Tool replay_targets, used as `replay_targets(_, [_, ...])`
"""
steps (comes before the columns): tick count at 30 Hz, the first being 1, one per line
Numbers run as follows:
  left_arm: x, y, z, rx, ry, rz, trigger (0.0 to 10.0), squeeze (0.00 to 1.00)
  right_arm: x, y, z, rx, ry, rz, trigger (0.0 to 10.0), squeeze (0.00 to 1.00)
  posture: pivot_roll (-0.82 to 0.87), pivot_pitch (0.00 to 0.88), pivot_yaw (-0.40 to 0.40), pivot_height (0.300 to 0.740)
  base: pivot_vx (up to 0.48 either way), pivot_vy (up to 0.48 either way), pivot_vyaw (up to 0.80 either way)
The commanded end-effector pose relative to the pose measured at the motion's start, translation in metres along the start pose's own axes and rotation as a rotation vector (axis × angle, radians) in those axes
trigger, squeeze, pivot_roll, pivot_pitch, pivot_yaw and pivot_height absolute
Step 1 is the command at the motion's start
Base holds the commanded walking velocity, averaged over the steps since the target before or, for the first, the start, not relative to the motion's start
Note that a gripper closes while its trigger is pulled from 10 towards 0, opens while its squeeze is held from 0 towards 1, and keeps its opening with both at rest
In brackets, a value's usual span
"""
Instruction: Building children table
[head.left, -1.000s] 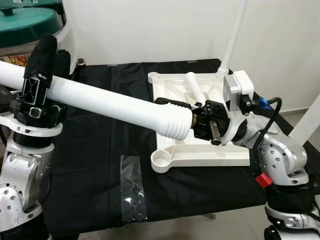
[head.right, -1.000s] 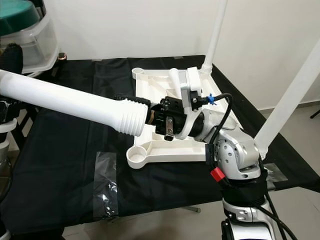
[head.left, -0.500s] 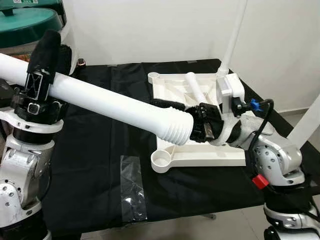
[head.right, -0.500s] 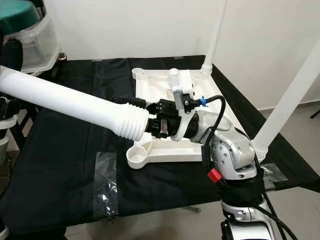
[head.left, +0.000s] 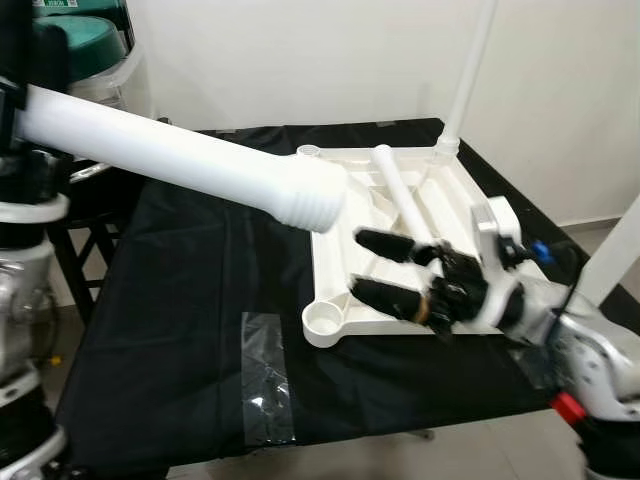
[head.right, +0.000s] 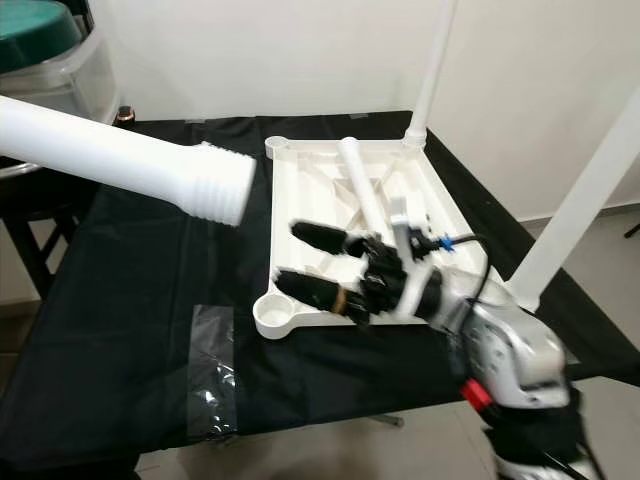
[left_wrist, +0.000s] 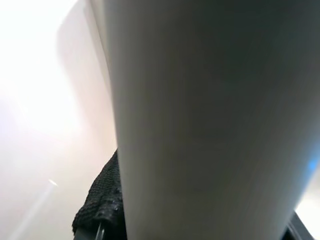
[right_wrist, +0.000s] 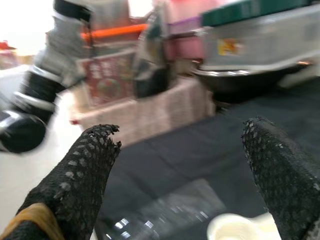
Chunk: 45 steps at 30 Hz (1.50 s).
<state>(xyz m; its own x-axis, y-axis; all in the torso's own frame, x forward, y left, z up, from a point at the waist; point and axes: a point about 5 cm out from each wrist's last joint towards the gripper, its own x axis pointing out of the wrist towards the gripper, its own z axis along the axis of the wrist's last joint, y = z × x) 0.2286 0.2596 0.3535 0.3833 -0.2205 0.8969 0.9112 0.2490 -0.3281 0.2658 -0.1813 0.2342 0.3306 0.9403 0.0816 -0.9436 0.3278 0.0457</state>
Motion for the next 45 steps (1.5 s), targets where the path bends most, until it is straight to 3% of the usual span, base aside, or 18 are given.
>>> replay_targets(1, [0.007, -0.002, 0.000, 0.077, 0.105, -0.024, 0.0, 0.00, -0.003, 0.002, 0.007, -0.037, 0.007, -0.001, 10.0, 1.00, 0.01, 0.037, 0.010, 0.740, 0.000, 0.000, 0.00])
replay_targets(4, [0.010, -0.003, -0.001, 0.134, 0.181, -0.025, 0.0, 0.00, -0.007, 0.001, 0.010, -0.050, 0.011, -0.007, 10.0, 1.00, 0.01, 0.037, 0.010, 0.740, 0.000, 0.000, 0.00])
replay_targets(7, [0.020, 0.010, -0.049, 0.596, 0.742, -0.061, 0.0, 0.00, -0.001, 0.014, 0.033, -0.127, 0.042, 0.125, 10.0, 1.00, 0.00, 0.024, 0.006, 0.740, 0.000, 0.000, 0.00])
replay_targets(8, [0.018, 0.015, -0.060, 0.705, 0.870, -0.093, 0.0, 0.00, 0.002, 0.018, 0.036, -0.139, 0.060, 0.167, 10.0, 1.00, 0.00, 0.024, 0.006, 0.740, 0.000, 0.000, 0.00])
replay_targets(9, [0.017, 0.019, -0.072, 0.770, 0.960, -0.147, 0.0, 0.00, 0.006, 0.021, 0.037, -0.155, 0.098, 0.221, 10.0, 1.00, 0.00, 0.023, -0.003, 0.740, 0.000, 0.000, 0.00])
replay_targets(11, [0.017, 0.022, -0.082, 0.790, 1.007, -0.195, 0.0, 0.00, 0.012, 0.023, 0.037, -0.165, 0.122, 0.268, 10.0, 1.00, 0.00, 0.017, -0.004, 0.740, 0.000, 0.000, 0.00])
replay_targets(16, [0.022, 0.020, -0.099, 0.753, 1.020, -0.281, 0.0, 0.00, 0.023, 0.024, 0.039, -0.196, 0.151, 0.328, 10.0, 1.00, -0.01, 0.015, -0.006, 0.740, 0.000, 0.000, 0.00])
replay_targets(19, [0.028, 0.013, -0.116, 0.668, 1.013, -0.352, 0.0, 0.00, 0.037, 0.018, 0.041, -0.230, 0.159, 0.335, 10.0, 1.00, -0.01, 0.012, -0.012, 0.740, 0.000, 0.000, 0.00])
replay_targets(22, [0.034, -0.005, -0.137, 0.519, 1.019, -0.484, 0.0, 0.00, 0.059, 0.008, 0.031, -0.276, 0.183, 0.309, 10.0, 0.98, 0.00, 0.013, -0.022, 0.740, 0.000, 0.000, 0.00])
replay_targets(25, [0.035, -0.010, -0.140, 0.482, 1.023, -0.525, 0.0, 0.00, 0.064, 0.005, 0.028, -0.285, 0.190, 0.297, 10.0, 0.98, 0.00, 0.013, -0.022, 0.740, 0.000, 0.000, 0.00])
replay_targets(26, [0.034, -0.013, -0.142, 0.430, 1.029, -0.555, 0.0, 0.00, 0.066, 0.004, 0.026, -0.291, 0.194, 0.289, 10.0, 0.92, 0.01, 0.013, -0.022, 0.740, 0.000, 0.000, 0.00])
replay_targets(28, [0.034, -0.013, -0.142, 0.430, 1.029, -0.555, 0.0, 0.00, 0.066, 0.004, 0.026, -0.291, 0.194, 0.289, 10.0, 0.92, 0.01, 0.013, -0.022, 0.740, 0.000, 0.000, 0.00])
replay_targets(29, [0.032, -0.017, -0.141, 0.361, 1.044, -0.580, 0.0, 0.00, 0.069, 0.003, 0.025, -0.293, 0.192, 0.279, 10.0, 0.72, 0.01, 0.013, -0.021, 0.740, 0.000, 0.000, 0.00])
replay_targets(30, [0.032, -0.017, -0.141, 0.361, 1.044, -0.580, 0.0, 0.00, 0.069, 0.003, 0.025, -0.293, 0.192, 0.279, 10.0, 0.72, 0.01, 0.013, -0.021, 0.740, 0.000, 0.000, 0.00])
replay_targets(31, [0.031, -0.020, -0.139, 0.303, 1.049, -0.605, 0.0, 0.00, 0.069, 0.004, 0.023, -0.291, 0.197, 0.284, 10.0, 0.60, 0.01, 0.019, -0.018, 0.740, 0.000, 0.000, 0.00])
replay_targets(33, [0.031, -0.022, -0.136, 0.265, 1.044, -0.620, 0.0, 0.00, 0.070, 0.006, 0.020, -0.284, 0.202, 0.291, 10.0, 0.57, 0.00, 0.019, -0.017, 0.740, 0.000, 0.000, 0.00])
replay_targets(37, [0.032, -0.023, -0.137, 0.257, 1.046, -0.636, 0.0, 0.00, 0.072, 0.009, 0.017, -0.280, 0.210, 0.311, 10.0, 0.55, 0.00, 0.020, -0.016, 0.740, 0.000, 0.000, 0.00])
replay_targets(45, [0.041, -0.020, -0.150, 0.307, 1.018, -0.658, 0.0, 0.00, 0.095, 0.031, -0.002, -0.252, 0.205, 0.434, 10.0, 0.43, 0.00, 0.019, -0.012, 0.740, 0.000, 0.000, 0.00])
